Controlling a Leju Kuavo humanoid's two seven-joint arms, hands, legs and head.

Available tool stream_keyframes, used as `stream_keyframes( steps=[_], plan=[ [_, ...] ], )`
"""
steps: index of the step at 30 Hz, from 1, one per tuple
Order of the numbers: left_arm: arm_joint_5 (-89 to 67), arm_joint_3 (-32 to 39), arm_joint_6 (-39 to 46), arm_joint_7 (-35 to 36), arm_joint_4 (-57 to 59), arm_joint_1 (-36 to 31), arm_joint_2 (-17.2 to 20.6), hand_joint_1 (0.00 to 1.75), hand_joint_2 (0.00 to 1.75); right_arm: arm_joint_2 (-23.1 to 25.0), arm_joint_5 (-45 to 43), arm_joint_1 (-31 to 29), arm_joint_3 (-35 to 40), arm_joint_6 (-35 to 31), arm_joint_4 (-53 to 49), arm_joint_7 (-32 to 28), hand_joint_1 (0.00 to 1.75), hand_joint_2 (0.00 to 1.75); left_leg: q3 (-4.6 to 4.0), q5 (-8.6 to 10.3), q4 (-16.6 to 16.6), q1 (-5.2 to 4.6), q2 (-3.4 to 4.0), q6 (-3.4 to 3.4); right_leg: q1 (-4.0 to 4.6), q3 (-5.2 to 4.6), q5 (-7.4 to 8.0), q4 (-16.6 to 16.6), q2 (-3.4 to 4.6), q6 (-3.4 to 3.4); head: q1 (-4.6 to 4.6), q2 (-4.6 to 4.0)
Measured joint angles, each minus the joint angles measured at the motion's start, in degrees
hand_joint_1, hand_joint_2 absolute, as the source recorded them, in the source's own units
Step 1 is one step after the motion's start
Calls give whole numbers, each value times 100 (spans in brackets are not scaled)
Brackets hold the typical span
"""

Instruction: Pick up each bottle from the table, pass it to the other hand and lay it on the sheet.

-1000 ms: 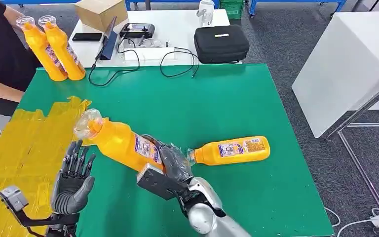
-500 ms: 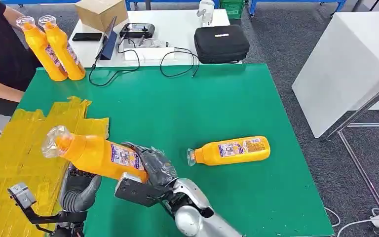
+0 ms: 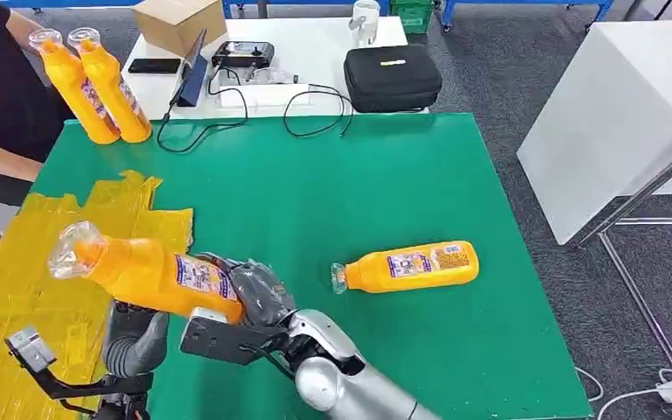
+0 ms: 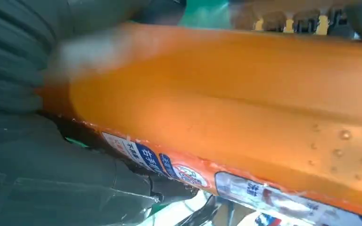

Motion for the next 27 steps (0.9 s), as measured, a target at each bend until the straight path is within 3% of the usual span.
stream_keyframes(
  steps=[15, 27],
  plan=[
    [109, -262, 48, -2, -190, 188, 210, 0, 175, 300, -256, -552, 816, 396, 945, 109, 175, 175, 1, 0, 0, 1, 4, 0, 0, -4, -1, -1, 1, -1, 2, 0],
    [129, -264, 9, 18, -190, 415, 339, 0, 175, 378, -245, -537, 1128, 385, 1067, 444, 175, 175, 0, -1, 0, 1, 5, -1, 0, -8, -2, -1, 2, -2, 0, -2]
  ],
)
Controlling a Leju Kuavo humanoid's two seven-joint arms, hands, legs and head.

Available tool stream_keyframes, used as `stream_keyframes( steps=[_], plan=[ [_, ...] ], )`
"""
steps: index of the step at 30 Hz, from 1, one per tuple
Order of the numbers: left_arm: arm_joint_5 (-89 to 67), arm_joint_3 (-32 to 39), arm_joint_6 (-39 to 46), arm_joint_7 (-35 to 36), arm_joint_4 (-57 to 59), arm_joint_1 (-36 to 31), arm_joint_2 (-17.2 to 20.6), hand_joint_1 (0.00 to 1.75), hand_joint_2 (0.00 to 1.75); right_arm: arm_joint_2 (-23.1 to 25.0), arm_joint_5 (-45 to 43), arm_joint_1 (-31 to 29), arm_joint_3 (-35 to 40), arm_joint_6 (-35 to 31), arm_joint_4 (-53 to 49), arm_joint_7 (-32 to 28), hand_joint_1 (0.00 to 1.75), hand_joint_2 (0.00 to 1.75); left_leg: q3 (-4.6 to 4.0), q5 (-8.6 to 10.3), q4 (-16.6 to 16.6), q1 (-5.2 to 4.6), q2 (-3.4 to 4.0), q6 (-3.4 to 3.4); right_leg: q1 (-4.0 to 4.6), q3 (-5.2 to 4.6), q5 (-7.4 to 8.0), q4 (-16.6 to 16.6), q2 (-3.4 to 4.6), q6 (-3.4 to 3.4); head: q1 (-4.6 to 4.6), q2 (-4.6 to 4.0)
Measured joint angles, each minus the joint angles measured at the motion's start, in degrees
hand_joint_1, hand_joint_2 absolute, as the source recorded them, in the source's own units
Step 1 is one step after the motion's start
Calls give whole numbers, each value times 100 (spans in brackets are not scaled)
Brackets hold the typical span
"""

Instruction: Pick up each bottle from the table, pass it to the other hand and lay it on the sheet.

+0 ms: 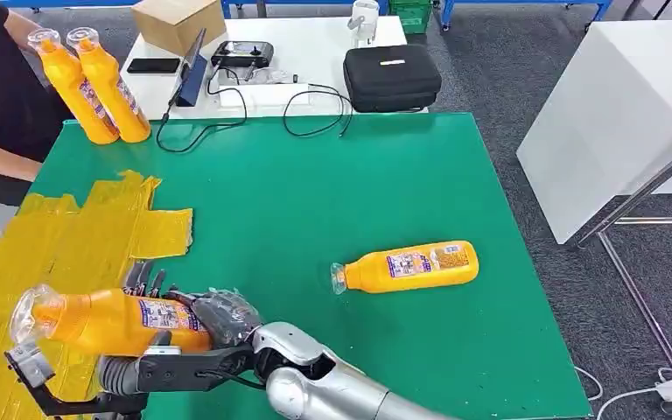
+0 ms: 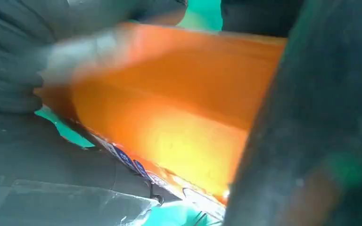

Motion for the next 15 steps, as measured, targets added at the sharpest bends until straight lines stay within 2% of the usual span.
stream_keyframes(
  steps=[2, 3, 4, 8, 15],
  plan=[
    [0, 0, 0, 0, 0, -2, 7, 0, 175, 2, -37, -48, 22, 15, 31, -4, 175, 175, 0, 0, 0, 0, 0, 0, 0, 0, 0, 0, 0, 0, 0, 2],
    [0, 0, -2, 0, 0, -5, 11, 7, 175, 2, -57, -68, 46, 18, 46, -4, 175, 175, 2, 0, 0, 0, 0, 0, 0, 0, 0, 0, 0, 0, 0, 2],
    [2, 0, -2, 0, 0, -5, 13, 175, 175, 2, -77, -80, 66, 18, 53, 2, 175, 175, 2, 0, 0, 0, 0, 0, 0, 0, 0, 0, 0, 0, 0, 2],
    [37, -4, 92, 41, 0, -12, 17, 175, 175, 31, -205, -125, 208, 16, 42, 284, 175, 175, 3, 0, 0, 0, 0, 0, 0, 0, 1, 0, 1, 0, 0, 2],
    [96, -26, 254, 59, -26, -104, 22, 175, 175, 33, -398, -372, 343, 123, 44, 310, 175, 175, 3, 0, 0, 0, 1, 0, 0, -2, 1, 0, 1, 0, -2, 0]
  ],
)
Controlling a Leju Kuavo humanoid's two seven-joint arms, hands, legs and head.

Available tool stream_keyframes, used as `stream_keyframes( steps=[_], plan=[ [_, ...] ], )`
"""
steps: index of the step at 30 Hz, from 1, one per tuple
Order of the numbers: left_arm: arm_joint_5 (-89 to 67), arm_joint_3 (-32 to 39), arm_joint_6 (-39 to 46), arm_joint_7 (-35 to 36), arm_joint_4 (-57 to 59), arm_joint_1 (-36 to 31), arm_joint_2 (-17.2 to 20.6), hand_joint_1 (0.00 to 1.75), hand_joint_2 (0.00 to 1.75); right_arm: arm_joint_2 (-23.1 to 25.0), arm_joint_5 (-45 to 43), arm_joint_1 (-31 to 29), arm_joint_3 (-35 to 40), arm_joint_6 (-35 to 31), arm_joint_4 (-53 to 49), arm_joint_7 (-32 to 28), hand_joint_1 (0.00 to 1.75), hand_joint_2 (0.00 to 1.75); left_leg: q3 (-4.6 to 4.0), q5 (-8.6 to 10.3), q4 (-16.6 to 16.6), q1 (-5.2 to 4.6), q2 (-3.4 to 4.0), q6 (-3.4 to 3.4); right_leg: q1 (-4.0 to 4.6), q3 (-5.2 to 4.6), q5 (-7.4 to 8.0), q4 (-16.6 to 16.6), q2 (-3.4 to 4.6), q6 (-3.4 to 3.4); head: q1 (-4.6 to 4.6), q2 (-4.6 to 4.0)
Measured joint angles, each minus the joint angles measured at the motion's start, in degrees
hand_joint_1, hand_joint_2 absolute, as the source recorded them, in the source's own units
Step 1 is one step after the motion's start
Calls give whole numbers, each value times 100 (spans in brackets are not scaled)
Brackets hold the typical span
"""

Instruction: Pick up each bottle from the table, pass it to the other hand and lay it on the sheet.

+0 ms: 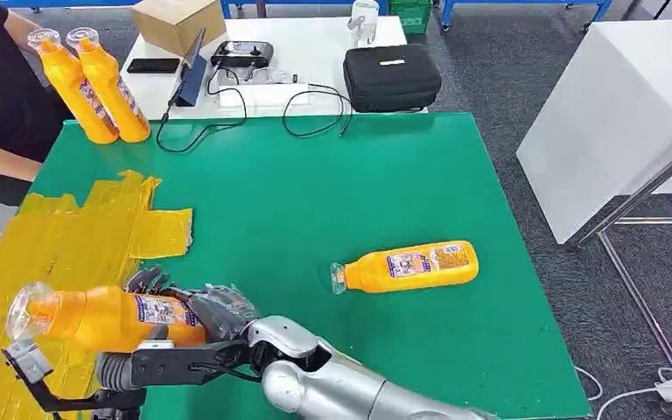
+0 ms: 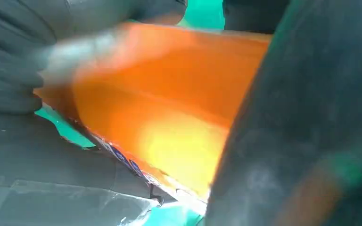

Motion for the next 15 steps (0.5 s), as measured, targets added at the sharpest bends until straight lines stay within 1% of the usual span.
stream_keyframes(
  steps=[3, 8, 15],
  plan=[
    [7, -7, 31, 5, -29, -38, 2, 175, 175, 0, -28, -78, 35, 2, 2, 9, 175, 175, 1, 0, 0, 0, 0, 0, 0, 2, 0, 0, 2, 0, 0, 2],
    [9, -7, 20, -50, -31, 41, 4, 175, 175, 0, 22, 19, 37, -37, 4, 20, 175, 175, -2, 0, 0, 0, 0, 0, 0, -2, 0, 0, 3, 0, 0, 2],
    [9, -7, 18, -72, -31, 51, 2, 175, 175, 0, -13, 10, 52, -24, 54, -57, 175, 175, -2, 0, 0, 0, 0, 0, 0, -3, 0, -1, 3, 0, 2, 2]
  ],
)
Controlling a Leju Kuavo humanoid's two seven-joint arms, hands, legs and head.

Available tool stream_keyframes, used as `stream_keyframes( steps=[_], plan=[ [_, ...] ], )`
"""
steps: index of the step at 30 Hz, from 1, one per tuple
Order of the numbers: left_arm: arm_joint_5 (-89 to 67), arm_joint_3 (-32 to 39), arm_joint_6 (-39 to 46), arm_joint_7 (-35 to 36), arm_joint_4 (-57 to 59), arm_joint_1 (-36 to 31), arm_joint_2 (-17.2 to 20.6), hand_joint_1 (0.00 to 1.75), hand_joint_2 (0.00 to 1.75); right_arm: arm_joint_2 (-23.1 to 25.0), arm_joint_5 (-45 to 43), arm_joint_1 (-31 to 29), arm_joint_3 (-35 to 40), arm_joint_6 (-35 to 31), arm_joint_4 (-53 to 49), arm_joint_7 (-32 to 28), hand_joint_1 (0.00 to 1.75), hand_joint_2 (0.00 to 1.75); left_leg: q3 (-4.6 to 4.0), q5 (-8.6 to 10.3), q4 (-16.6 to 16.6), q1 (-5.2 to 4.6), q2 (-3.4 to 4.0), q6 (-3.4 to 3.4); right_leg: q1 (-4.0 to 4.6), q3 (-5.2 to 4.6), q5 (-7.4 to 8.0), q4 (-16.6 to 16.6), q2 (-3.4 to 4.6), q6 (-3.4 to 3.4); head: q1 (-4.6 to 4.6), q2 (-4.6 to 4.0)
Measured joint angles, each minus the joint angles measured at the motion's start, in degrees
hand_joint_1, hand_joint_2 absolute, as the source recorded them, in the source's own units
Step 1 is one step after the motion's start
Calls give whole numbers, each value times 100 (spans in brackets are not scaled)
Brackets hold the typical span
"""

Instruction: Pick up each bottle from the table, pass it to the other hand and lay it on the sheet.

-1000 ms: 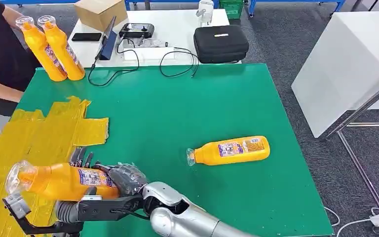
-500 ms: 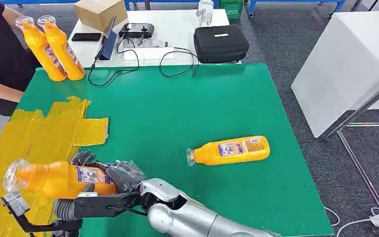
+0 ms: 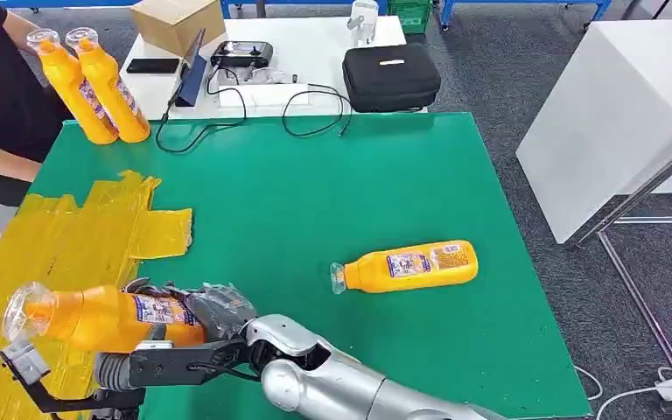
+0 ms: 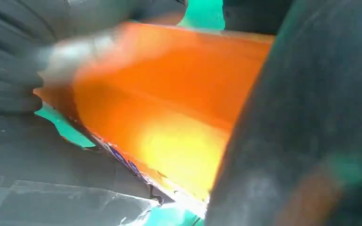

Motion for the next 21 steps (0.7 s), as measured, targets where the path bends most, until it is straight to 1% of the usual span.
stream_keyframes(
  steps=[9, 10, 11, 12, 16, 18, 21],
  plan=[
    [0, 24, -42, -39, 2, 41, -13, 175, 175, 22, 48, -52, -31, 17, 225, -263, 175, 175, 0, 0, 0, 0, 1, 0, 0, 0, 0, 0, 0, 0, 0, 0],
    [0, 24, -42, -39, 0, 41, -15, 175, 175, 22, 44, -47, -46, 17, 243, -269, 171, 175, 0, 0, 0, 0, 0, 0, 0, 1, 0, 0, 0, 0, 0, 0],
    [-2, 26, -42, -41, 2, 41, -15, 175, 175, 28, 55, -32, -63, 17, 251, -271, 42, 175, 0, 0, 0, 0, 0, 0, 0, 0, 0, 0, 0, 0, 0, 0],
    [-13, 28, -35, -54, 2, 41, -15, 175, 175, 33, 68, -25, -79, 18, 260, -271, 0, 0, -1, 0, 0, 0, 0, 0, 0, -1, 0, 0, 0, 0, -2, 0],
    [-337, 24, 190, -201, -20, -7, -17, 175, 175, 46, 37, -15, -131, 11, 368, -379, 0, 0, 0, 0, 0, 0, 0, 0, 0, -2, 0, 0, 0, 0, 0, 0],
    [-733, 11, 499, -309, -44, -45, -17, 175, 175, 39, 33, 8, -193, -88, 426, -473, 0, 0, 0, 0, 0, 0, 0, 0, 0, -3, 0, 0, 0, 0, -2, 0],
    [-1919, -9, 1512, -586, -94, -254, 2, 175, 175, -4, 11, 228, -400, -495, 413, -639, 0, 0, 3, 0, 0, 0, -2, 0, 0, 4, 0, 0, -1, 0, -2, 0]
  ],
)
